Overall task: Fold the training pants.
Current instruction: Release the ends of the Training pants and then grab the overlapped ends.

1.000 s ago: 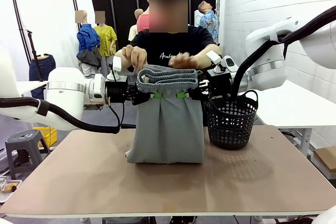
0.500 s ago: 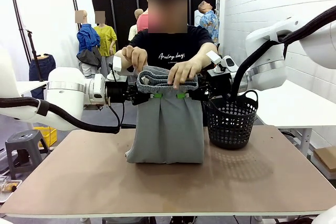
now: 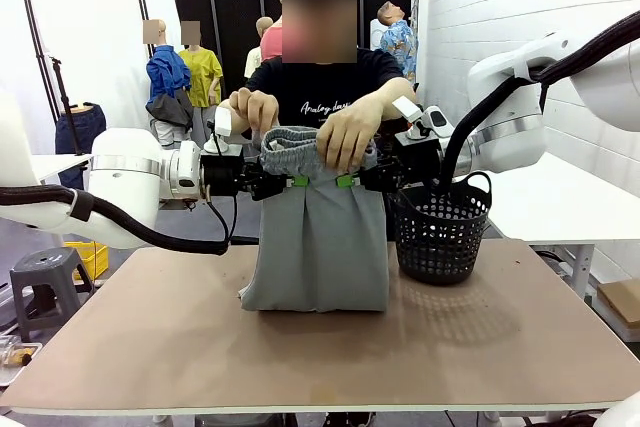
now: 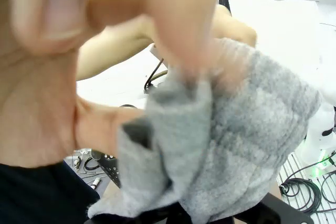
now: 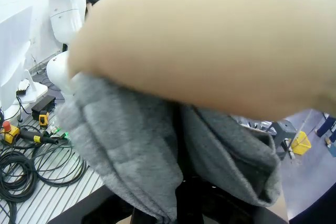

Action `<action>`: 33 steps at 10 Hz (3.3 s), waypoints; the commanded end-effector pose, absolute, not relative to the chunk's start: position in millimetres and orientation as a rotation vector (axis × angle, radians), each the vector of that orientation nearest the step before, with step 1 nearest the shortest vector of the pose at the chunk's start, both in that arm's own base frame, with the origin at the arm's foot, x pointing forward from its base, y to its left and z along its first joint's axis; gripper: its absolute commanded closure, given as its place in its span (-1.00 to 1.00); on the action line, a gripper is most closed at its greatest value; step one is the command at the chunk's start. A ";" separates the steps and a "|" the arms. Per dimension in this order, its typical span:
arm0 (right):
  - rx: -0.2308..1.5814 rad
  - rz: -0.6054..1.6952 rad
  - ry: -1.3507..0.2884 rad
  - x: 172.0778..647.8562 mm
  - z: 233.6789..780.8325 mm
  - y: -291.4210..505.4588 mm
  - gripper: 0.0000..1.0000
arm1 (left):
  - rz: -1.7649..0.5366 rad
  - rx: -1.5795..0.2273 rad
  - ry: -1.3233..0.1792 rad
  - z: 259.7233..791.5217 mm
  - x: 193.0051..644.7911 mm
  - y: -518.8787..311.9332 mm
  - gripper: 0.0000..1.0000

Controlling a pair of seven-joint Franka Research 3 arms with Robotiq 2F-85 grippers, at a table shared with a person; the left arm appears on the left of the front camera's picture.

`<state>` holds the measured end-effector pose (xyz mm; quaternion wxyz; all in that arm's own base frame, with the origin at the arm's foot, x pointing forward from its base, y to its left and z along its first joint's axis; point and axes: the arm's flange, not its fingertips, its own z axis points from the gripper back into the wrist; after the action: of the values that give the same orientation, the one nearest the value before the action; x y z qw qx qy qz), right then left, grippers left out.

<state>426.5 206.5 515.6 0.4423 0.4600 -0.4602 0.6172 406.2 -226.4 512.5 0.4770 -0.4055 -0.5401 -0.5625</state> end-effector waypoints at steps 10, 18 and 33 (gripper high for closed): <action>1.161 1.518 -1.157 424.1 515.4 205.5 1.00 | -1.375 -0.982 -1.329 516.7 405.3 -226.5 1.00; 1.161 1.518 -1.157 424.1 515.4 205.5 1.00 | -1.375 -0.982 -1.329 516.7 405.3 -226.5 1.00; 1.161 1.518 -1.157 424.1 515.4 205.5 1.00 | -1.375 -0.982 -1.329 516.7 405.3 -226.5 1.00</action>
<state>426.8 205.4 515.5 0.4427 0.4604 -0.4608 0.6162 406.0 -226.4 512.5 0.4770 -0.4053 -0.5400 -0.5626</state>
